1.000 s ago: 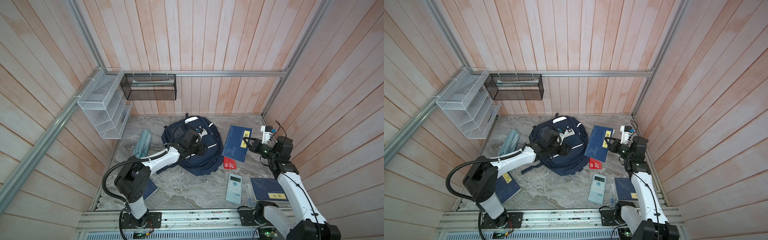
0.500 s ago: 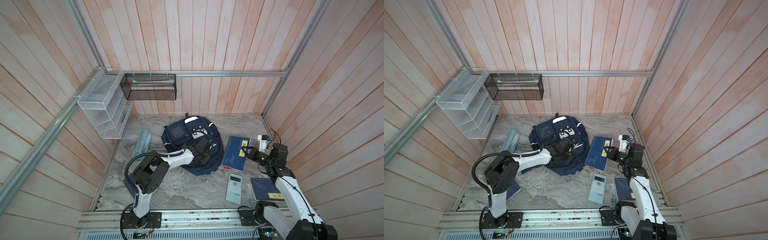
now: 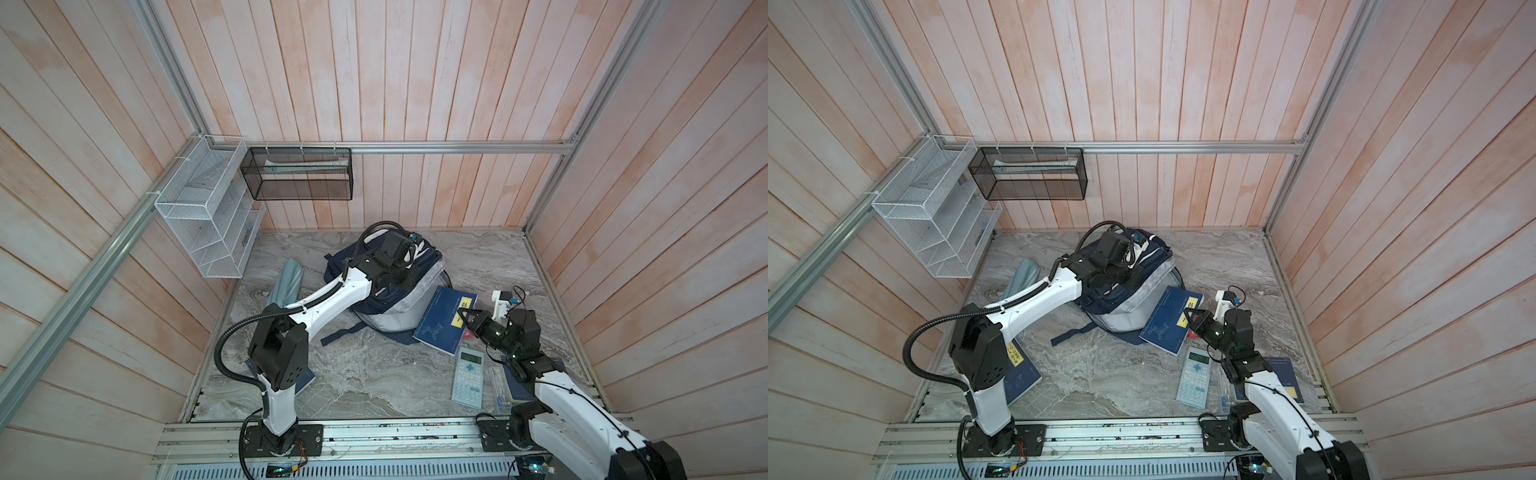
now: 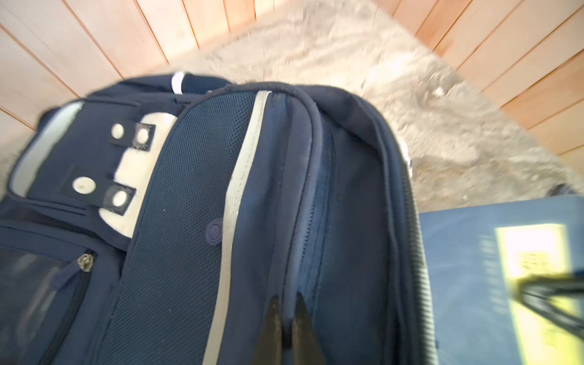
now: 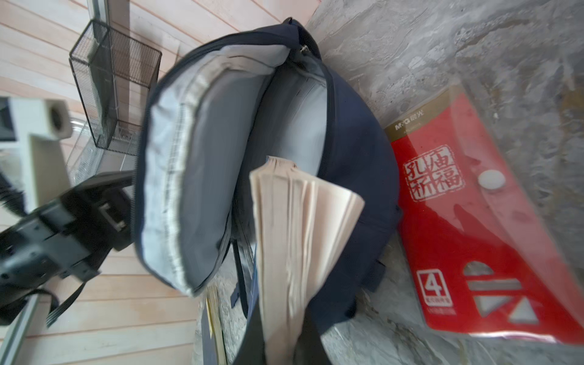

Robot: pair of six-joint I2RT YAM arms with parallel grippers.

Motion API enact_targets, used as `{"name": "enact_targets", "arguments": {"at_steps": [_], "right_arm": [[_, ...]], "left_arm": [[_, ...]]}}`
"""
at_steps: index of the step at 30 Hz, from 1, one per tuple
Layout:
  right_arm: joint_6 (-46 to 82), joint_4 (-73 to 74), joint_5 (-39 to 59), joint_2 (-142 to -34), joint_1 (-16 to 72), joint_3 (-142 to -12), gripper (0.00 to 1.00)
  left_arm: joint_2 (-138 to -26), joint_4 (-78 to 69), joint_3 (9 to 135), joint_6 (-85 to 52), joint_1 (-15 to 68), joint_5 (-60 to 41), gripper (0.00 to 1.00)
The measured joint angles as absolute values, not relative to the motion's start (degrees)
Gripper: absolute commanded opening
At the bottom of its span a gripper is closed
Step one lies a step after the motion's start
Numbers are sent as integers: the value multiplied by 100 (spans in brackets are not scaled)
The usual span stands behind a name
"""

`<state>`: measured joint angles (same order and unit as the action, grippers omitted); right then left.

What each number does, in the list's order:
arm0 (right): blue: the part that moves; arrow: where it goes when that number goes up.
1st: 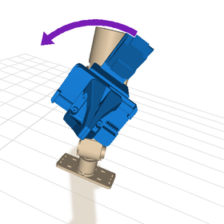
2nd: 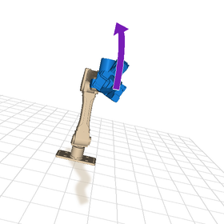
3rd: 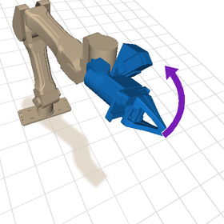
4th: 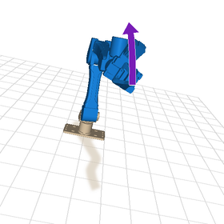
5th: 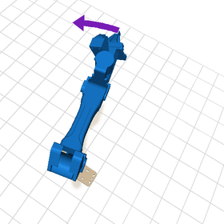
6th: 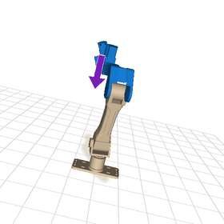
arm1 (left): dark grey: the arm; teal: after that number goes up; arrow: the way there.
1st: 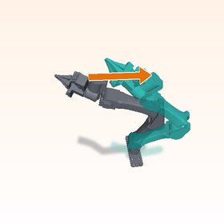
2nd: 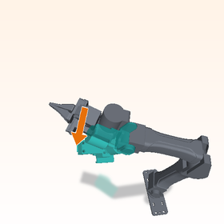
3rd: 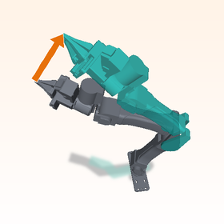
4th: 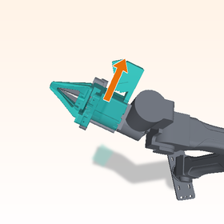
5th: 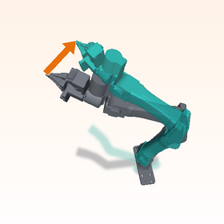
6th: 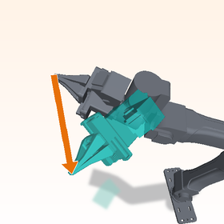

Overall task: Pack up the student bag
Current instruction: 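Release the book in the bag and withdraw the right gripper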

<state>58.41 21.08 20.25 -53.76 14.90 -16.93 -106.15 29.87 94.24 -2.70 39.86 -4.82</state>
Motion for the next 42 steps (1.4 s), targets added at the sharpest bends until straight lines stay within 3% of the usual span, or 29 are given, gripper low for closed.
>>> {"name": "enact_targets", "arguments": {"at_steps": [17, 18, 19, 21, 23, 27, 34, 35, 37, 38, 39, 40, 42], "right_arm": [[6558, 5658, -1197, -10888, 3529, -4576, 0], [6593, 5721, -1315, -11072, 3564, -4694, 1], [6604, 5749, -1374, -11177, 3588, -4759, 17], [6600, 5800, -1426, -11212, 3621, -4759, 61], [6563, 5892, -1376, -11083, 3621, -4619, 74], [6211, 5297, -926, -10175, 3564, -3951, 80], [5610, 3782, -379, -7675, 3533, -2740, 80], [5500, 3444, -349, -7282, 3538, -2648, 80], [5247, 2746, -362, -6587, 3573, -2602, 81], [5076, 2392, -397, -6224, 3629, -2609, 83], [4880, 2038, -454, -5857, 3728, -2626, 91], [4737, 1815, -489, -5612, 3802, -2635, 98], [4372, 1428, -473, -5107, 3942, -2630, 98]], "left_arm": [[-10457, 3098, 9428, -617, 3706, -1649, 0], [-10457, 3083, 9421, -633, 3688, -1686, 0], [-10455, 3061, 9404, -646, 3677, -1719, 0], [-10440, 2989, 9310, -676, 3667, -1776, 0], [-10436, 2886, 9194, -716, 3653, -1806, 0], [-10436, 2615, 8962, -878, 3590, -1876, 0], [-10477, 2412, 8868, -1190, 3535, -1900, 2], [-10479, 2359, 8825, -1234, 3535, -1905, 5], [-10479, 2233, 8691, -1330, 3538, -1914, 23], [-10477, 2145, 8591, -1417, 3538, -1925, 39], [-10464, 2062, 8471, -1492, 3535, -1925, 53], [-10442, 2012, 8350, -1566, 3535, -1907, 62], [-10298, 1990, 8079, -1787, 3514, -1883, 87]]}}
